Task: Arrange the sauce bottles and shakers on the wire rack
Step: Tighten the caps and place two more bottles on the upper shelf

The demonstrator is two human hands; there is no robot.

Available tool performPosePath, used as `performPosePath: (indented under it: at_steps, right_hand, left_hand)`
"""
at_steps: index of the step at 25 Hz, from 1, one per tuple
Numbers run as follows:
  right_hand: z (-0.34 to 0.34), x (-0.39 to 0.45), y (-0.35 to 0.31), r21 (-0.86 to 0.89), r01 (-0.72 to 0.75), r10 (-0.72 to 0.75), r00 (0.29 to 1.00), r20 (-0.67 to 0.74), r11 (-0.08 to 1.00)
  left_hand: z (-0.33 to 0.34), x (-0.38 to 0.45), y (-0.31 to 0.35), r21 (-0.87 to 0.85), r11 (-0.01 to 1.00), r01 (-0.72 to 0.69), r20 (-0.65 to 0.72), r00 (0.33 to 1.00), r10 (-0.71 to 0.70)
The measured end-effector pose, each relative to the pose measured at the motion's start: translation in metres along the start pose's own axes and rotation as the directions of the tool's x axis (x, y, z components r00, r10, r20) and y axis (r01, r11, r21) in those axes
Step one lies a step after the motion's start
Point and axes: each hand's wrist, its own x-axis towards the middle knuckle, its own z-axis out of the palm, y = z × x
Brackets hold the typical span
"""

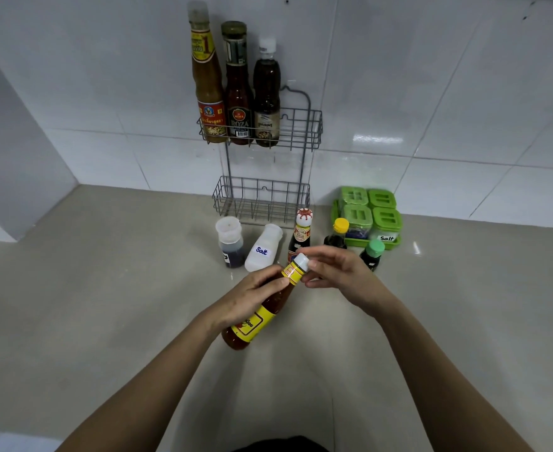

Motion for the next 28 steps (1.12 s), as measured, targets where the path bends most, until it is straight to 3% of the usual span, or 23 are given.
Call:
performPosePath:
  at_steps: [8, 13, 19, 21, 24, 28]
  right_hand:
    - [0.02, 0.008, 0.001, 0.07, -0.069, 0.085, 0.963, -0.258, 0.995]
    - [0.016, 0.005, -0.005, 0.173, -0.045, 0.072, 0.985, -0.156, 0.984]
    - [0.026, 0.012, -0.008, 0.058, -0.105, 0.118, 0.941, -0.316, 0.993]
    - [0.028, 0.013, -0.006, 0.091, -0.103, 0.128, 0.927, -0.353, 0.991]
    - [0.028, 0.009, -0.005, 0.218, -0.084, 0.149, 0.943, -0.298, 0.972]
    - [0.034, 0.009, -0.005, 0.163, -0.055, 0.101, 0.952, -0.29, 0.985]
  left_hand:
    - [0.006, -0.001, -0.003, 0.01, 1.0, -0.017, -0.042, 0.999, 0.017]
    - [0.001, 0.002, -0.003, -0.014, 0.999, -0.044, -0.095, 0.995, 0.042]
    - [0.006, 0.004, -0.002, 0.076, 0.996, -0.046, -0.107, 0.993, 0.054]
    - [0.009, 0.004, -0.002, 0.077, 0.996, -0.044, -0.129, 0.99, 0.054]
    - [0.009, 0.005, 0.0, 0.082, 0.996, -0.041, -0.146, 0.988, 0.053]
    - [0.006, 0.005, 0.003, 0.042, 0.997, -0.07, -0.148, 0.986, 0.075]
